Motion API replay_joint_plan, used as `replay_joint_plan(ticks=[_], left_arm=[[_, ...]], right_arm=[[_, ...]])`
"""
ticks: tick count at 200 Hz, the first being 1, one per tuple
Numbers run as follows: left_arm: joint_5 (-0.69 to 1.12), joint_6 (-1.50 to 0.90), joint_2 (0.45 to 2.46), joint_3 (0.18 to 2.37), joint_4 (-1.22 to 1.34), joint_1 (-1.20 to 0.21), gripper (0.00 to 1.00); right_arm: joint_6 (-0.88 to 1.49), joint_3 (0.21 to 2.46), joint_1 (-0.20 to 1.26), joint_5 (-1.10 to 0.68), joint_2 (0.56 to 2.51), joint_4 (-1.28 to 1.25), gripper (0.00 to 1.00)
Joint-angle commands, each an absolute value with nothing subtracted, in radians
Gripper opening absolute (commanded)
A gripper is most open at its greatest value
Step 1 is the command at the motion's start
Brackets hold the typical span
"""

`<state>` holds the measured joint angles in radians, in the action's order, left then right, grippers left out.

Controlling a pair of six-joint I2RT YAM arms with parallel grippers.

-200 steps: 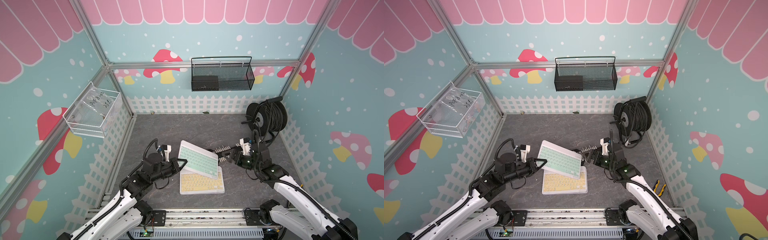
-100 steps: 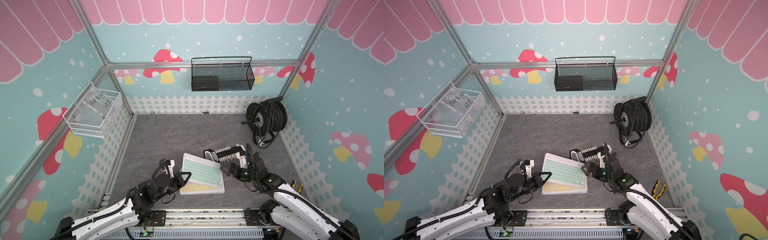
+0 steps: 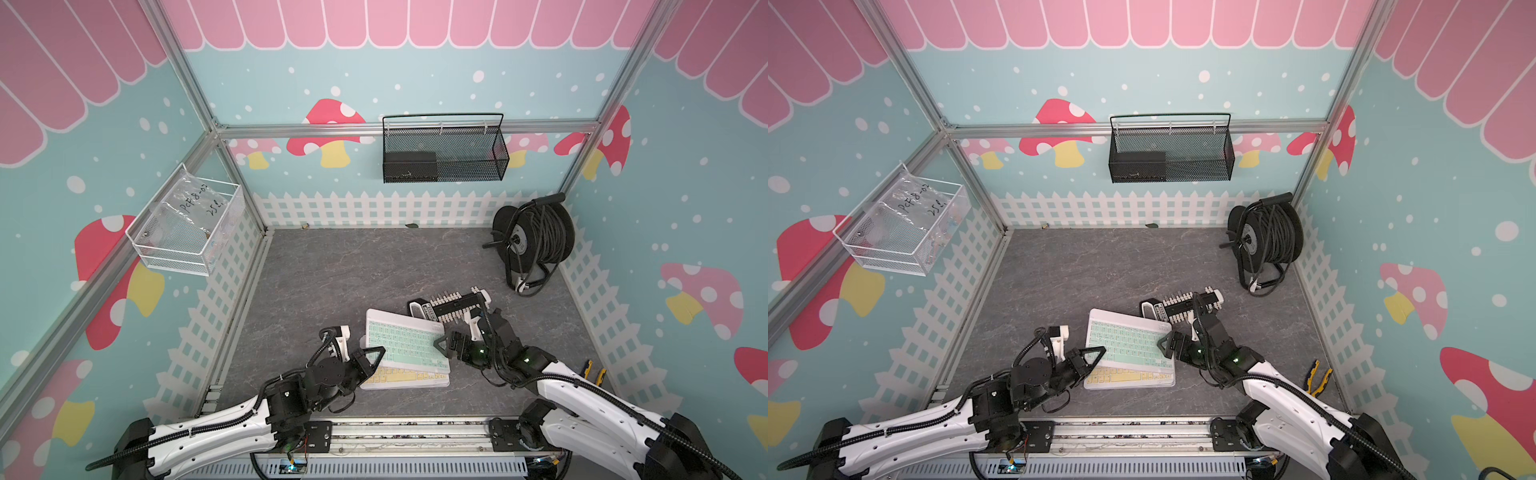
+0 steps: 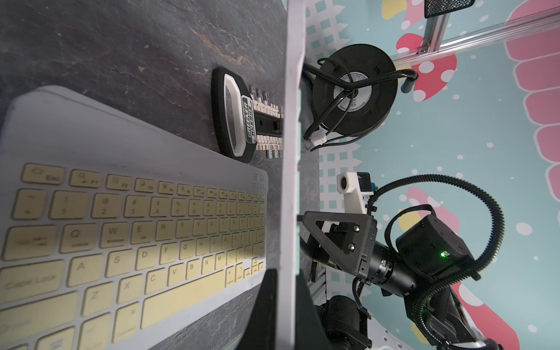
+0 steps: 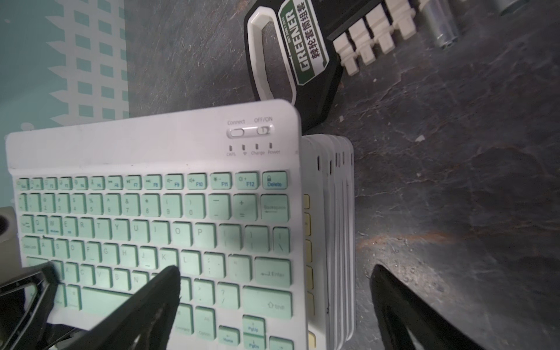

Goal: Stack the numeric keypads
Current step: Place the numeric keypad at the numeric keypad.

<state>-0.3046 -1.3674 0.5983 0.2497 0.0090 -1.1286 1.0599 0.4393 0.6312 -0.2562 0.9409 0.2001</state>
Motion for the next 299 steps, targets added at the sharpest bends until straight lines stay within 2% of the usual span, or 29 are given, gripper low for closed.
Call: replay_joint_plan(ticks=[1,79,196,299], left_arm=[[-0.392,-1.416,0.580,0.236,0.072,-1.165,0.00],[-0.457,-1.459,0.553,0.194,0.039,-1.219,0.00],[-0.371,-1.489,0.639,0.151,0.118,-1.226,0.00],[-0.391,-1.506,0.492,0.131,-0.037,-1.235,0.00]], right_arm=[[1.068,0.472,0.647,-0.236,0.963,0.181,1.00],[1.091,0.478,0.708,-0.229,1.018,0.126,1.00],[1.099,0.486,0.733,-0.219,1.042,0.120,1.00],[1.083,0.538,0.758,-0.202,1.073,0.135,1.00]])
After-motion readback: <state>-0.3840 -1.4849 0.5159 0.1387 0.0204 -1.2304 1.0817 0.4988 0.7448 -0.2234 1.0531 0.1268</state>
